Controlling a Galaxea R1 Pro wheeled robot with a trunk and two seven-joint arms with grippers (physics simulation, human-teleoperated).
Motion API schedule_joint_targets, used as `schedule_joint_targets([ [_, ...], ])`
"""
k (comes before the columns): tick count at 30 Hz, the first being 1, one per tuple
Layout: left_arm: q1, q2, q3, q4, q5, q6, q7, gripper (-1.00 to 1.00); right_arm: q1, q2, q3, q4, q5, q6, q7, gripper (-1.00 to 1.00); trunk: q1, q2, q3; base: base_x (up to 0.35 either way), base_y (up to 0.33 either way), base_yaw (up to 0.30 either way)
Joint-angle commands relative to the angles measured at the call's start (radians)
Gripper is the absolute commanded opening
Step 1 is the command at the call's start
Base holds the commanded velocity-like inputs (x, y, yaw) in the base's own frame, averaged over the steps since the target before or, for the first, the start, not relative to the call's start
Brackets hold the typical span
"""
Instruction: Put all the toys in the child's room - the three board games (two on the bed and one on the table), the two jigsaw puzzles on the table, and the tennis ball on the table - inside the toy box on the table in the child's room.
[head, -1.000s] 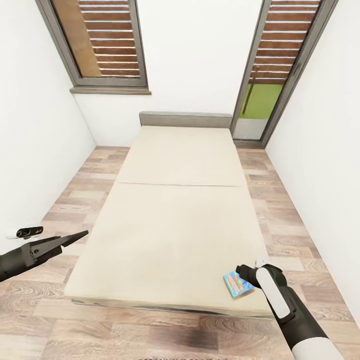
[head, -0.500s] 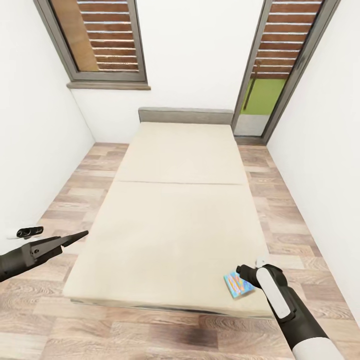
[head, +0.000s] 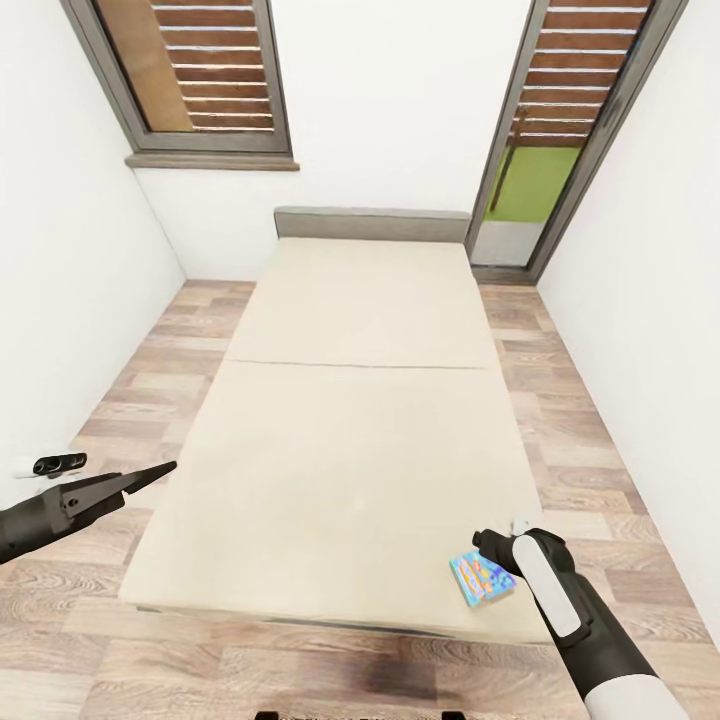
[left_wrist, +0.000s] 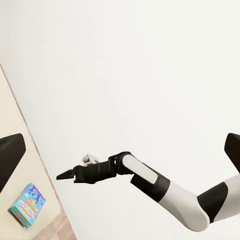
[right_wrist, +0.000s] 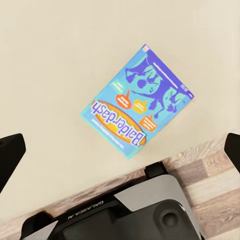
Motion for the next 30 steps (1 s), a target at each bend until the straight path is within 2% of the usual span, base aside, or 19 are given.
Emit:
schedule_joint_targets([
  [1, -0.001, 0.000, 0.000, 0.000, -0.001, 0.011, -0.004, 1.00, -0.001, -0.001, 0.003, -0.001, -0.010, 0.001, -0.010, 1.00, 0.000, -0.002, -0.003, 0.006, 0.000, 0.000],
  [13, -0.001, 0.000, 0.000, 0.000, -0.001, 0.011, -0.004, 1.00, -0.001, -0.001, 0.003, -0.001, -0.010, 0.001, -0.010, 1.00, 0.000, -0.002, -0.023, 0.001, 0.000, -0.006],
  [30, -0.001, 0.000, 0.000, 0.000, -0.001, 0.011, -0.004, 1.00, -0.001, -0.001, 0.003, -0.002, -0.010, 0.001, -0.010, 1.00, 0.000, -0.002, -0.048, 0.000, 0.000, -0.144],
])
